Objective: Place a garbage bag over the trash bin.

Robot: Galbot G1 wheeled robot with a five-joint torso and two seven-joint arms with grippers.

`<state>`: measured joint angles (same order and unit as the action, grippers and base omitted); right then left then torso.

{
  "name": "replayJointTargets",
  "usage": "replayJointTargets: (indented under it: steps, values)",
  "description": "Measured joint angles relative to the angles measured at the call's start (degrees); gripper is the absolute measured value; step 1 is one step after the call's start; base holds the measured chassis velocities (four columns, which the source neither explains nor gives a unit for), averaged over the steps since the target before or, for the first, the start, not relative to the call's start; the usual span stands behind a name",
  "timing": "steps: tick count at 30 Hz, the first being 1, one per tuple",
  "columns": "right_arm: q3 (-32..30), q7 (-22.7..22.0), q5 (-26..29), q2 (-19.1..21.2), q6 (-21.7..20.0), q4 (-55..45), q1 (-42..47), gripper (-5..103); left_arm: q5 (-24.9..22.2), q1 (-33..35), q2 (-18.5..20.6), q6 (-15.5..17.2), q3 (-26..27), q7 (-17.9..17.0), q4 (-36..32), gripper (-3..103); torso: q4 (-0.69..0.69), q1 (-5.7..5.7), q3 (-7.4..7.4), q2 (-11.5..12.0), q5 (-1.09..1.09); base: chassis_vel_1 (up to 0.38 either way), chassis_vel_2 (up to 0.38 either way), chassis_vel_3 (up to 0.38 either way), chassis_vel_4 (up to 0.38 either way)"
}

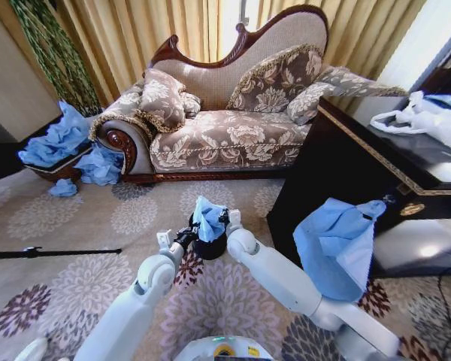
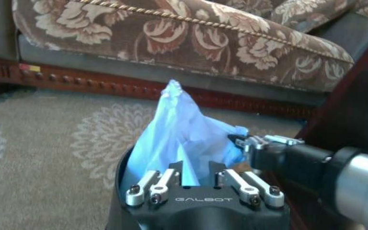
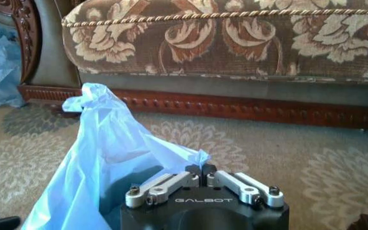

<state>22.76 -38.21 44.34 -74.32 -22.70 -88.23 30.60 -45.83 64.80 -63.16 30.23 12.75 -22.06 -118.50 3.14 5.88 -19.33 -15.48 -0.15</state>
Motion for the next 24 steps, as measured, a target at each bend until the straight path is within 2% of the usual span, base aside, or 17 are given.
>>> replayJointTargets:
  steps: [1, 2, 6, 9, 10, 12, 14, 16, 19, 21, 24]
  values:
    - [0.1, 0.06, -0.1, -0.1, 0.0, 0.19, -0.01, 0, 0.0, -0.84, 0.22, 0.83, -0.57, -0.53, -0.03, 33, 0.0, 0.0, 0.0, 0.0, 0.0, 0.0, 0.0, 0.0, 0.0]
    - [0.1, 0.06, -0.1, -0.1, 0.0, 0.19, -0.01, 0, 0.0, -0.84, 0.22, 0.83, -0.57, -0.53, -0.03, 33, 0.0, 0.0, 0.0, 0.0, 0.0, 0.0, 0.0, 0.0, 0.0]
    - [0.31, 0.1, -0.18, -0.27, 0.0, 0.64, -0.24, 0, -0.13, -3.67, 0.25, 2.45, -2.12, -2.43, 1.55, 55, 0.01, 0.0, 0.0, 0.0, 0.0, 0.0, 0.0, 0.0, 0.0]
    - [0.32, 0.11, -0.17, -0.27, 0.0, 0.75, -0.35, 0, -0.15, -5.06, -0.06, 2.67, -2.55, -2.58, 2.95, 60, 0.01, 0.0, 0.0, 0.0, 0.0, 0.0, 0.0, 0.0, 0.0]
    - [0.34, 0.11, -0.17, -0.22, 0.0, 0.79, -0.37, 0, 0.04, -5.91, -0.35, 2.68, -2.78, -2.62, 4.02, 71, 0.01, 0.01, 0.0, 0.0, 0.0, 0.0, 0.0, 0.0, 0.0]
    - [0.35, 0.11, -0.17, -0.18, 0.0, 0.79, -0.37, 0, 0.14, -6.29, -0.52, 2.67, -2.87, -2.63, 4.59, 71, 0.01, 0.0, 0.0, 0.0, 0.0, 0.0, 0.0, 0.0, 0.0]
    - [0.35, 0.09, -0.17, -0.11, 0.01, 0.8, -0.32, 0, 0.77, -7.88, -1.52, 2.45, -3.6, -2.62, 7.42, 85, 0.01, 0.01, 0.0, 0.0, 0.0, 0.0, 0.0, 0.0, 0.0]
    - [0.35, 0.08, -0.17, -0.1, 0.01, 0.8, -0.3, 0, 0.86, -8.11, -1.72, 2.41, -3.78, -2.62, 7.88, 85, 0.01, 0.01, 0.0, 0.0, 0.0, 0.0, 0.0, 0.0, 0.0]
    - [0.3, 0.06, -0.2, -0.17, 0.03, 0.94, -0.24, 0, 1.76, -8.83, -2.49, 2.13, -4.64, -2.46, 9.97, 73, 0.01, 0.01, 0.0, 0.0, 0.0, 0.0, 0.0, 0.0, 0.0]
    - [0.27, 0.05, -0.2, -0.22, 0.04, 0.99, -0.24, 0, 1.96, -8.89, -2.55, 2.08, -4.7, -2.42, 10.2, 73, 0.01, 0.02, 0.0, 0.0, 0.0, 0.0, 0.0, 0.0, 0.0]
    - [0.2, 0.05, -0.24, -0.4, 0.05, 1.23, -0.24, 0, 2.26, -8.88, -2.5, 2.04, -4.68, -2.33, 10.33, 64, 0.0, 0.01, 0.0, 0.0, 0.0, 0.0, 0.0, 0.0, 0.0]
